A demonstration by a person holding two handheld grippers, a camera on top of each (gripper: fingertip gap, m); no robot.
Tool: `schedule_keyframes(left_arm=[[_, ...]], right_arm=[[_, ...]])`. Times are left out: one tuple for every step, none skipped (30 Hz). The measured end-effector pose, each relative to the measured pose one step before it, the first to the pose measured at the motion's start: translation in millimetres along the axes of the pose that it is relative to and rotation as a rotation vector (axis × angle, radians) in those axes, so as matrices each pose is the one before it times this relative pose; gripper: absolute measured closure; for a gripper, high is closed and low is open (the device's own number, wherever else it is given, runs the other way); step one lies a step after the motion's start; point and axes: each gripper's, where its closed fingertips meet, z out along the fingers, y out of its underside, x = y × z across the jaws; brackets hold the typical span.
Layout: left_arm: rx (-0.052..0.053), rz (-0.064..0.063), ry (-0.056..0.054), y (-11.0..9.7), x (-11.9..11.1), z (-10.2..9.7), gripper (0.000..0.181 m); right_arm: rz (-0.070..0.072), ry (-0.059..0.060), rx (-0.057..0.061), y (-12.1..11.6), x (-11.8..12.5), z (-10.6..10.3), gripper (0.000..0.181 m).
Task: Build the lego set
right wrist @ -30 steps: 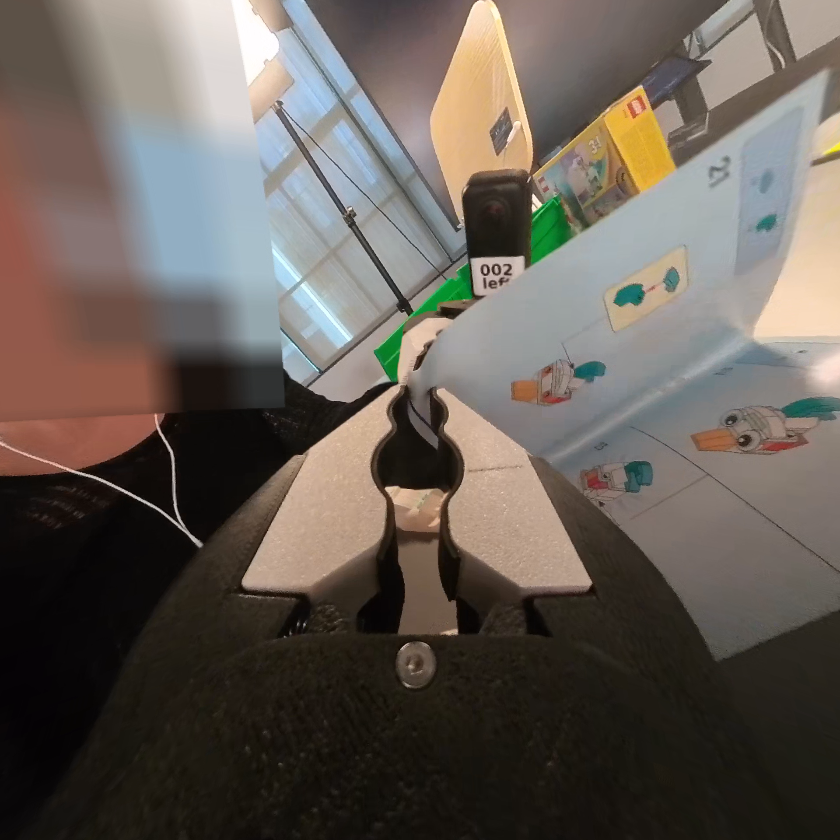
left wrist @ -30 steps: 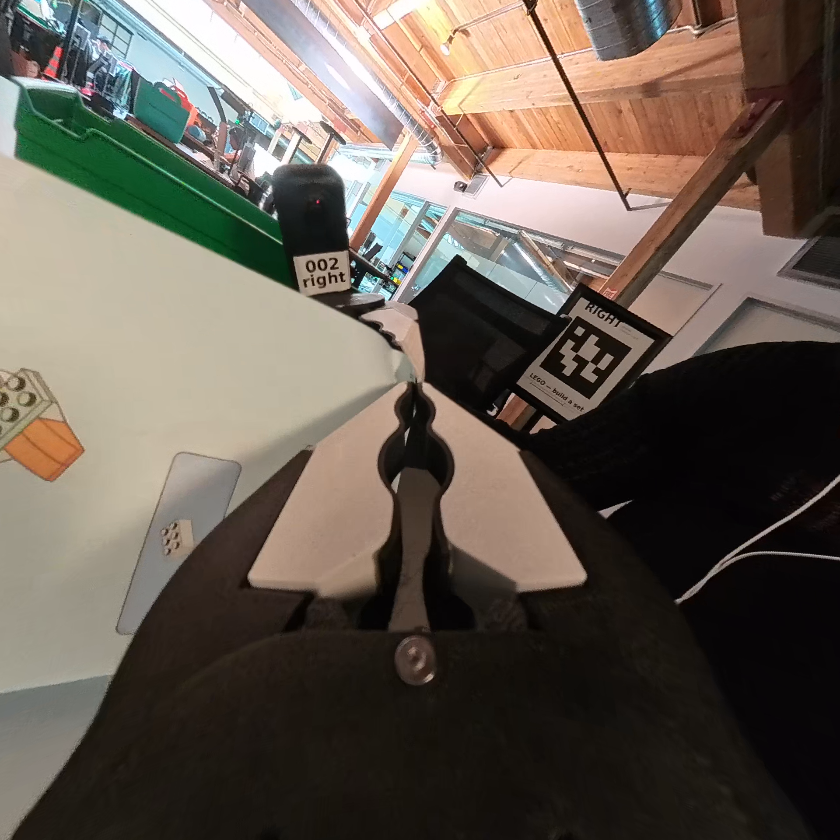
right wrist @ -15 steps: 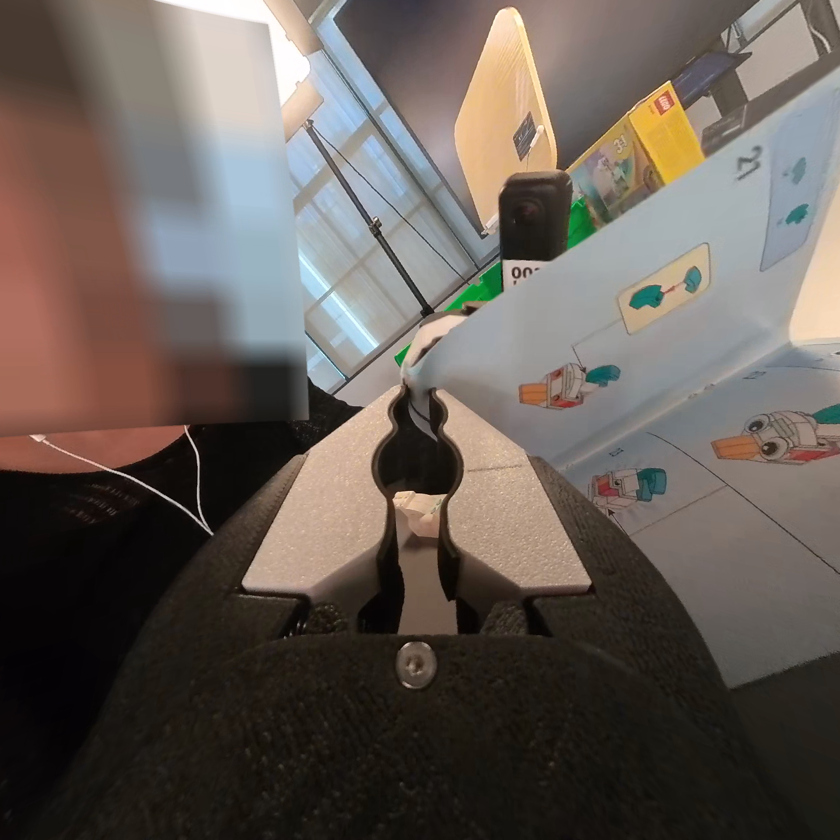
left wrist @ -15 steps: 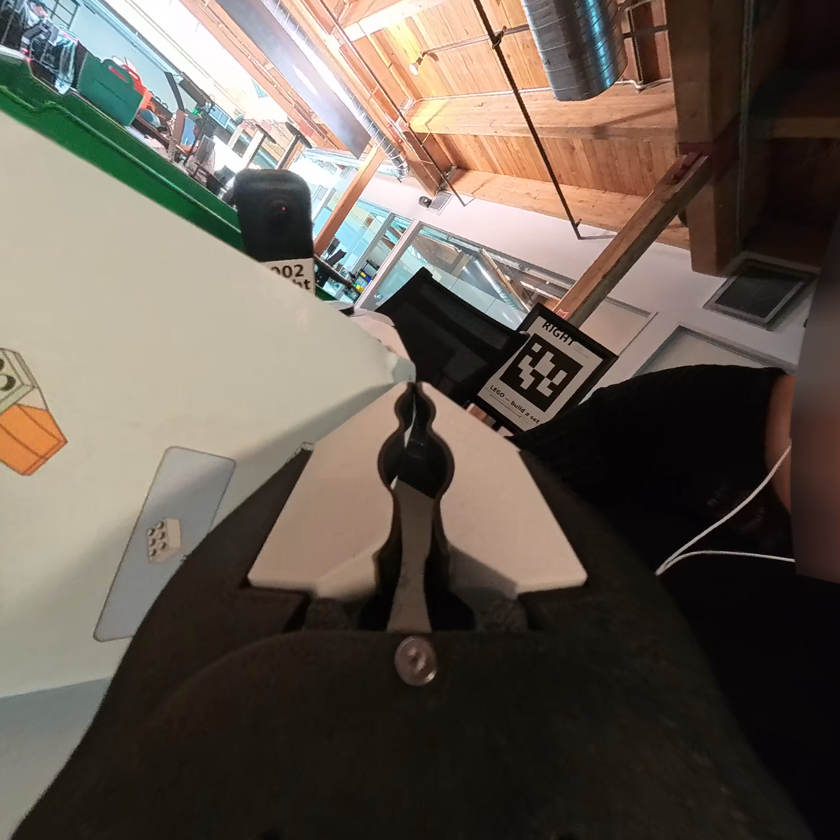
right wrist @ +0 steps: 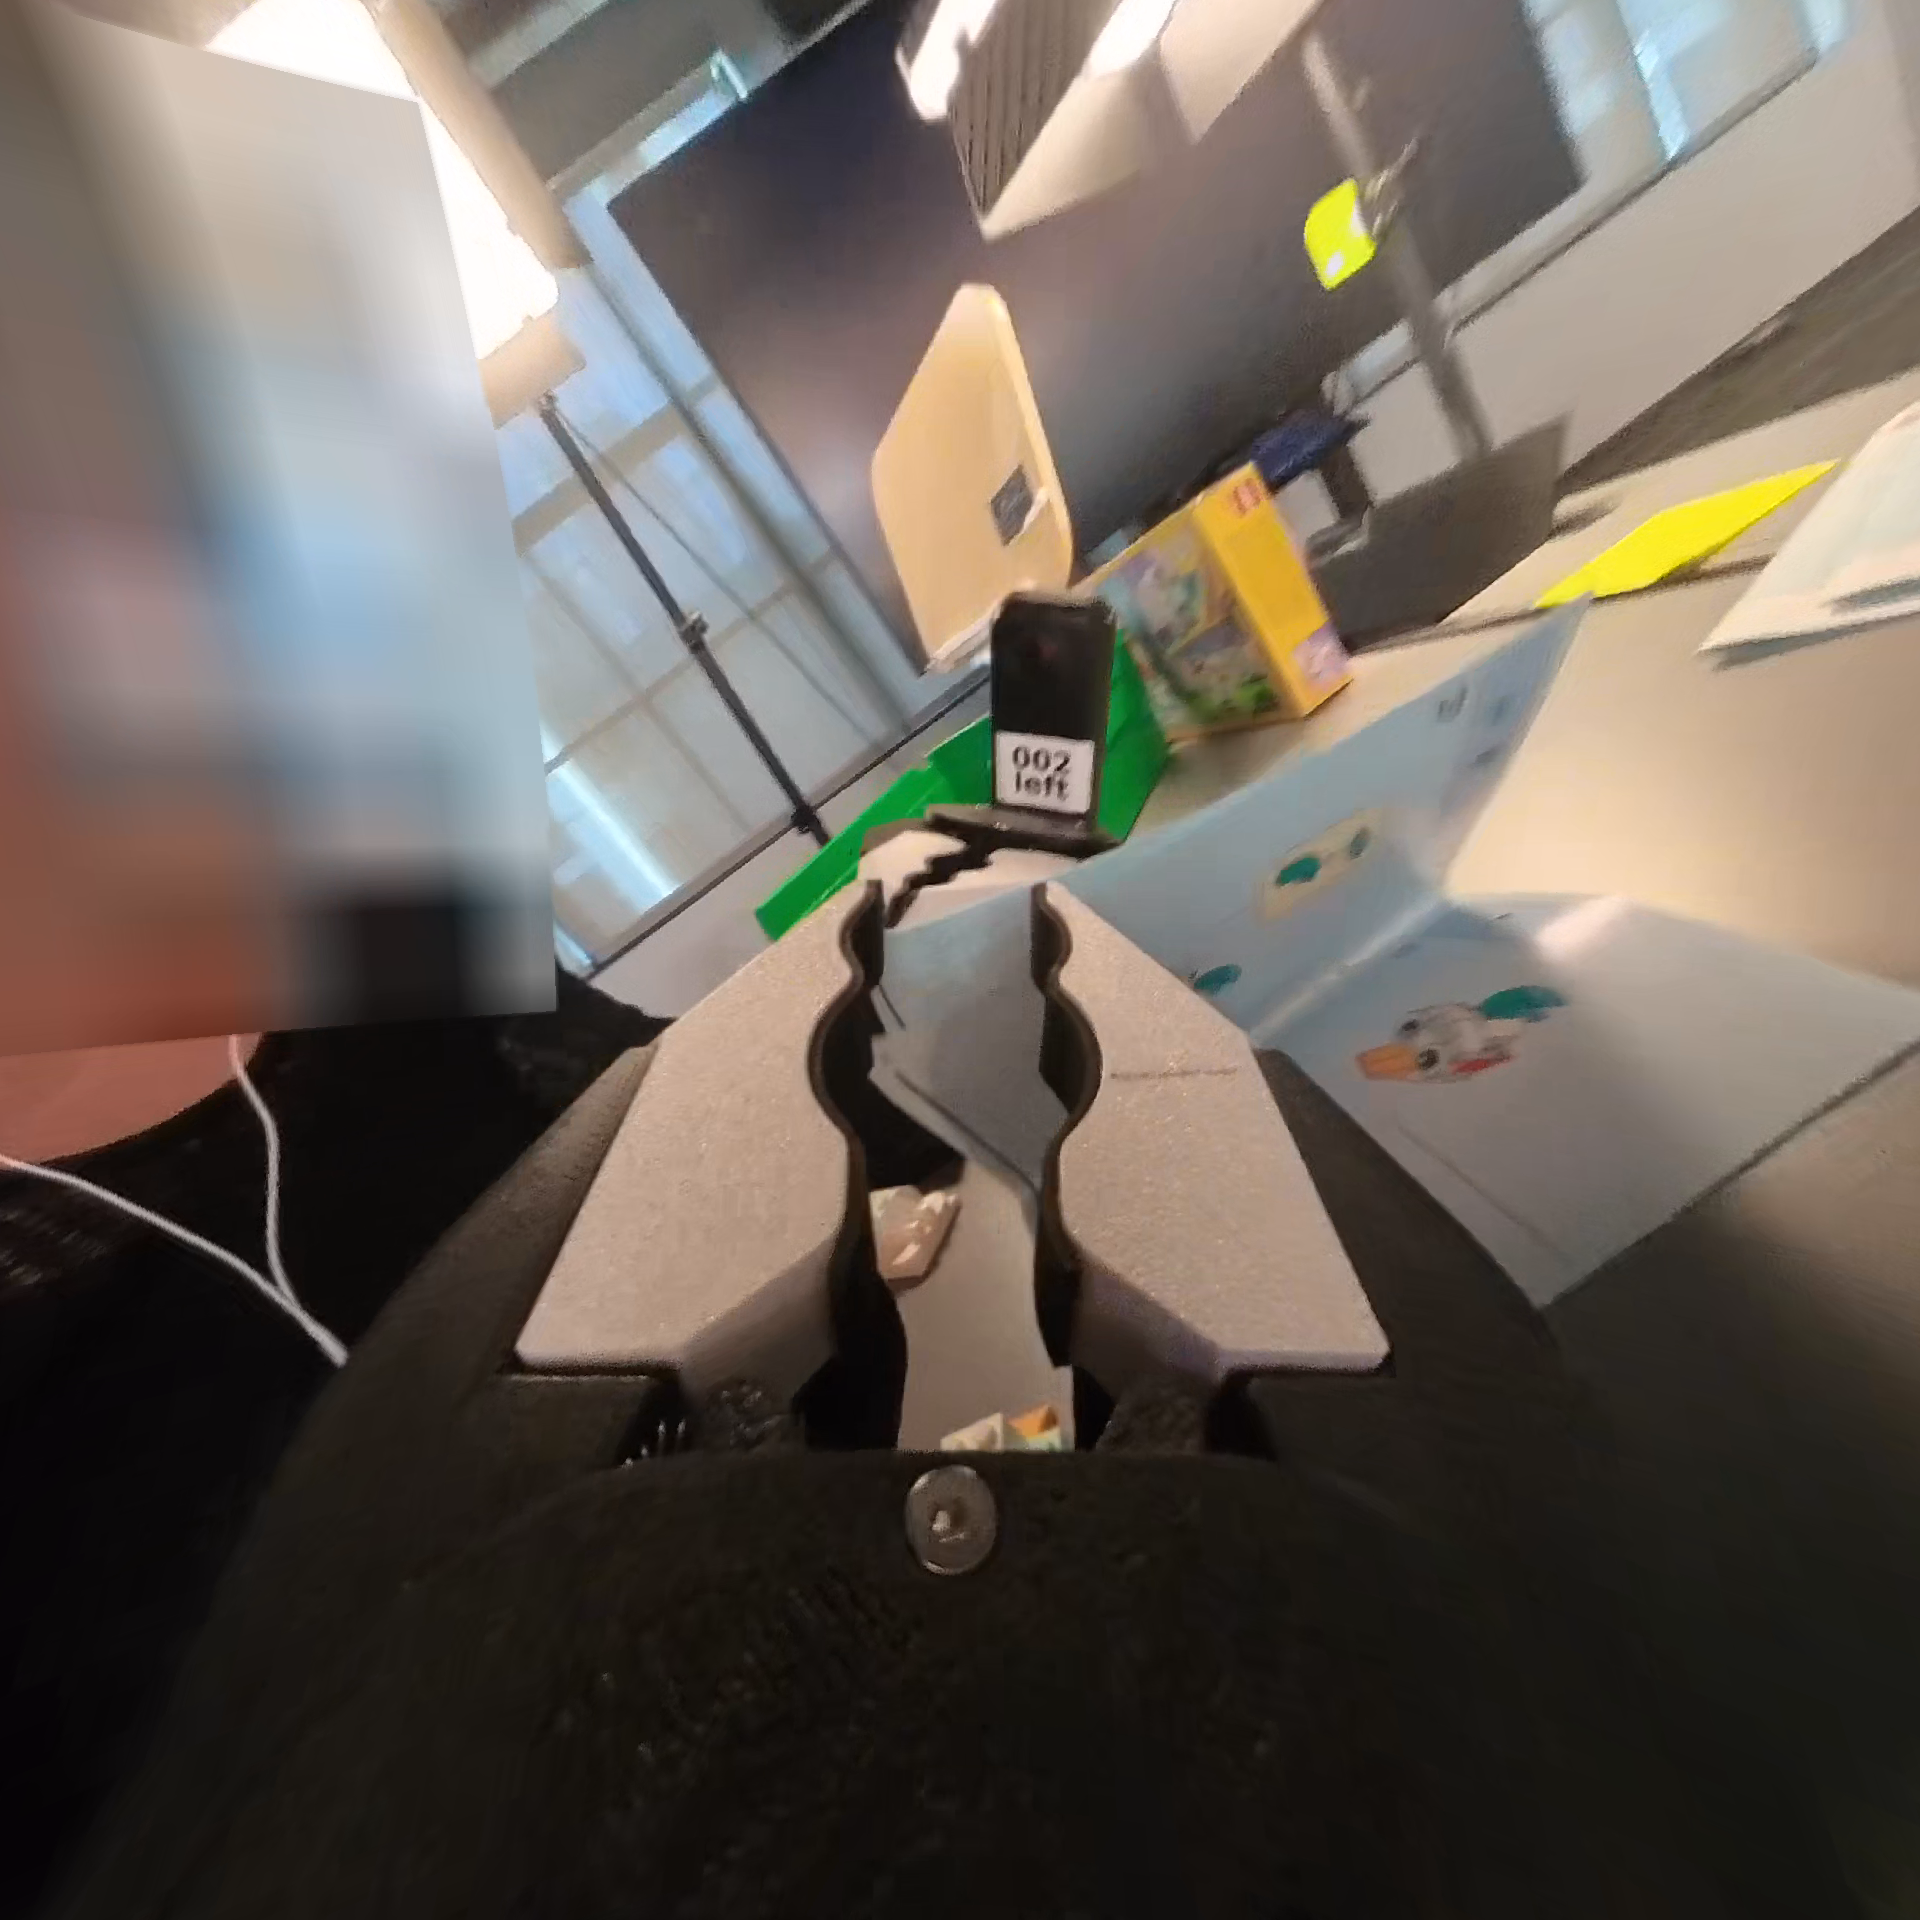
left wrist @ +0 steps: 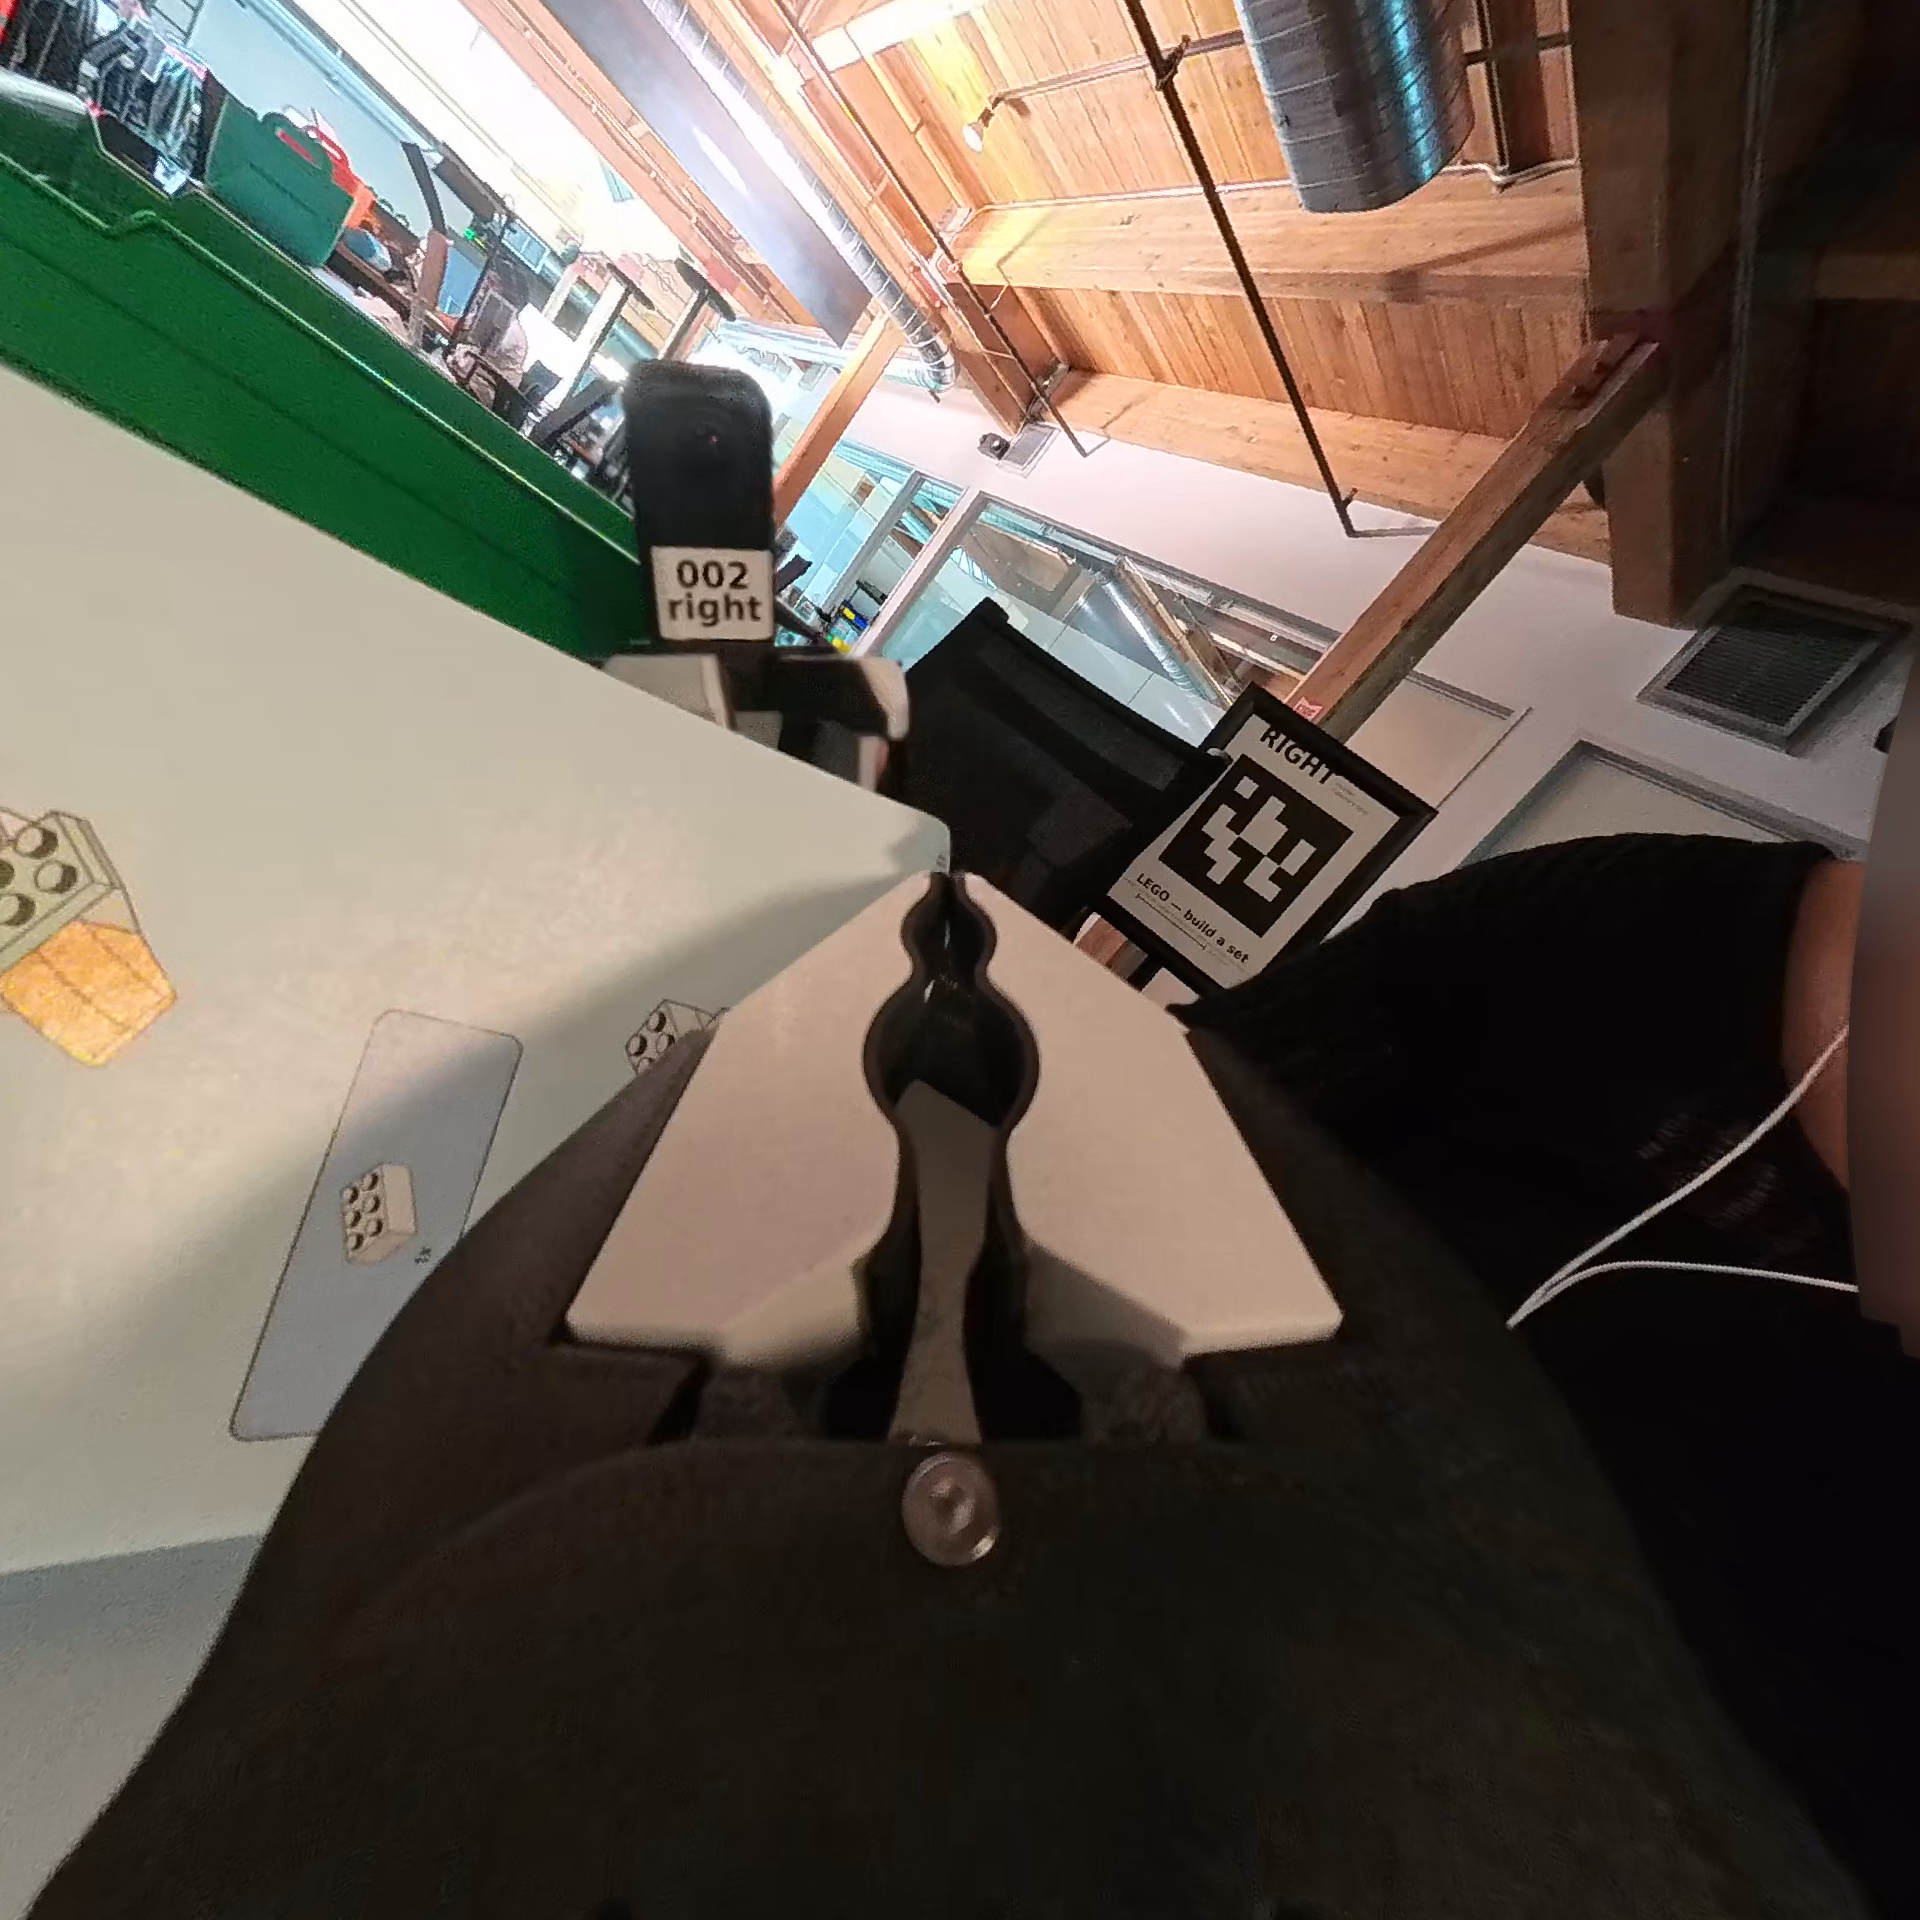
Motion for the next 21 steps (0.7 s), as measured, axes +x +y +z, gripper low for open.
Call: schedule_keyframes(left_arm=[[0.0003, 0.0013, -0.003, 0.02, -0.43, 0.02, 0.181], [0.0014, 0.0012, -0.0021, -0.25, -0.21, -0.08, 0.181], [0.0009, 0.0001, -0.0003, -0.23, -0.1, -0.13, 0.181], [0.0011, -0.0013, -0.0016, -0.18, -0.25, -0.14, 0.181], [0.0007, 0.0, -0.0009, -0.05, -0.18, -0.07, 0.181], [0.0004, 0.0012, -0.0009, -0.09, -0.06, -0.05, 0.181], [-0.0008, -0.0005, -0.0031, 0.15, -0.43, 0.14, 0.181], [-0.0021, -0.0015, -0.0051, 0.41, -0.93, 0.2, 0.181], [-0.0033, -0.0003, -0.0041, 0.52, -0.55, 0.37, 0.181], [-0.0041, 0.0012, -0.0038, 0.63, -0.48, 0.43, 0.181], [-0.0049, 0.0005, -0.0039, 0.82, -0.52, 0.45, 0.181], [-0.0054, -0.0007, -0.0027, 0.88, -0.51, 0.6, 0.181], [-0.0054, -0.0009, -0.0006, 0.86, -0.18, 0.5, 0.181], [-0.0051, -0.0012, -0.0011, 0.75, -0.31, 0.53, 0.181], [-0.0049, -0.0023, 0.0015, 0.79, 0.07, 0.53, 0.181], [-0.0047, -0.003, 0.0015, 0.75, -0.02, 0.43, 0.181], [-0.0046, -0.001, 0.0026, 0.69, 0.29, 0.37, 0.181], [-0.0029, 0.0015, 0.0028, 0.47, 0.38, 0.3, 0.181], [-0.0025, 0.0024, 0.0026, 0.38, 0.57, 0.26, 0.181], [-0.0026, 0.0015, 0.001, 0.47, 0.22, 0.23, 0.181], [-0.0027, 0.0002, 0.0005, 0.36, 0.07, 0.22, 0.181]], right_arm=[[-0.0313, 0.009, 0.0204, -5.07, -1.93, -3.87, 0.156], [-0.0278, -0.0121, 0.0097, -3.04, -5.33, -2.59, 0.157], [-0.0212, -0.0219, -0.0057, -0.31, -6.61, -0.91, 0.159], [-0.0123, -0.0188, -0.0221, 2.81, -5.17, 0.3, 0.16], [-0.0034, -0.0101, -0.0329, 5.21, -2.87, 1.4, 0.16], [0.0055, 0.0008, -0.0375, 6.55, 0.05, 2.12, 0.16], [0.0126, 0.0091, -0.0373, 6.95, 2.49, 2.88, 0.16], [0.0144, 0.01, -0.0286, 5.75, 3.34, 3.16, 0.158], [0.0148, 0.0022, -0.0171, 4.14, 2.35, 3.34, 0.158], [0.0153, -0.0075, -0.0102, 2.82, 0.68, 3.09, 0.157], [0.0128, -0.0095, -0.0071, 2.16, 0.23, 2.77, 0.156], [0.0076, -0.0047, -0.0057, 1.74, 0.63, 2.41, 0.156], [0.0039, -0.0026, -0.0057, 1.55, 0.54, 2.28, 0.156], [0.0034, -0.0049, -0.0044, 1.3, 0.14, 2.19, 0.156], [0.0043, -0.0067, -0.0015, 0.73, -0.17, 1.95, 0.156], [0.0044, -0.0067, 0.0029, 0.0, -0.27, 1.54, 0.156], [0.0055, -0.0087, 0.0059, -0.51, -0.37, 1.22, 0.156], [0.0077, -0.0116, 0.006, -0.6, -0.84, 1.18, 0.156], [0.0084, -0.0111, 0.0054, -0.36, -0.66, 1.19, 0.156], [0.0067, -0.0087, 0.0042, -0.18, -0.38, 1.27, 0.157], [0.0052, -0.0081, 0.001, 0.29, -0.36, 1.21, 0.157]])
